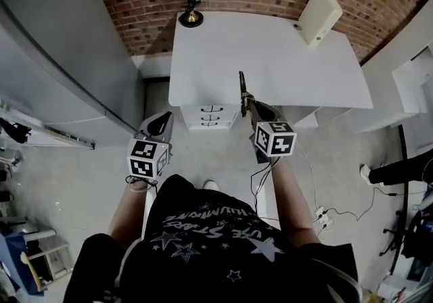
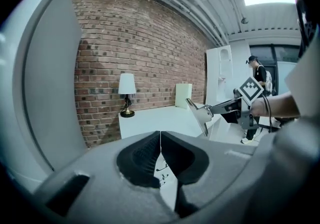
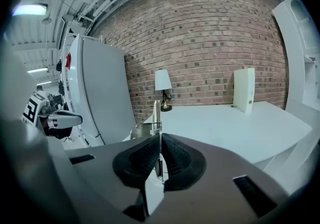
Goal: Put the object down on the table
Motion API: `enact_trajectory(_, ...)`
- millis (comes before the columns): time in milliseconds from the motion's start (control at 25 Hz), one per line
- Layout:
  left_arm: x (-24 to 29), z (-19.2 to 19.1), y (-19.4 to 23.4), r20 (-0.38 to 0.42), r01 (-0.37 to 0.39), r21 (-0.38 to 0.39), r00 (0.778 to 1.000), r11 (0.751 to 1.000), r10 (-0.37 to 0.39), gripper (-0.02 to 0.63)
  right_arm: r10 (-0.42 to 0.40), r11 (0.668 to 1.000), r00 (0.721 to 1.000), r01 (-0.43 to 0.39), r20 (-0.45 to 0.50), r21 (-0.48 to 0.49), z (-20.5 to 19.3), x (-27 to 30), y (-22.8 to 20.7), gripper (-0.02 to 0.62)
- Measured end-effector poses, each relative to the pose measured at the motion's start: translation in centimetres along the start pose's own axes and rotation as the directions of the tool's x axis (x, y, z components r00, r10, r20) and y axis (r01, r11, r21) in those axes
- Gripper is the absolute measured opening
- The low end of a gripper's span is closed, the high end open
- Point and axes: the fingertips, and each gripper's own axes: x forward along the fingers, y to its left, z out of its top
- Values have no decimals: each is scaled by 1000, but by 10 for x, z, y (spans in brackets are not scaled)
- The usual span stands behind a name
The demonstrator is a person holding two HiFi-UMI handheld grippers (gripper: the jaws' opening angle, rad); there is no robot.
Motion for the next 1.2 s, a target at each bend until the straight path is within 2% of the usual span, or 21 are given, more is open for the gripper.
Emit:
enact_trajectory(200,7,0,-4,-19,-24,-8,1000,1000,24,21,3,999,1000,-4,-20,-44,-2,14,-16,14)
enact_trajectory(520,35,-3,14,-21,-30,-21,999,999,29,21,-4,977,999,-4,-37,-215,5,55,-15,12)
enact_trajectory(720,71,5,31,-4,-24,-40,1000,999,24,21,-25,929,996,-9,-87,-371,13,89,-18,11)
enact_trajectory(880,112,4,46,3,-17,-55,1000,998,17,21,-10,896,994,-38,-104,-443,18,127,-25,11)
enact_trajectory(1200,183,23,118,-2,-45,-96,999,994,45,21,31,798,988,-115,-151,-591,58,222,-23,11)
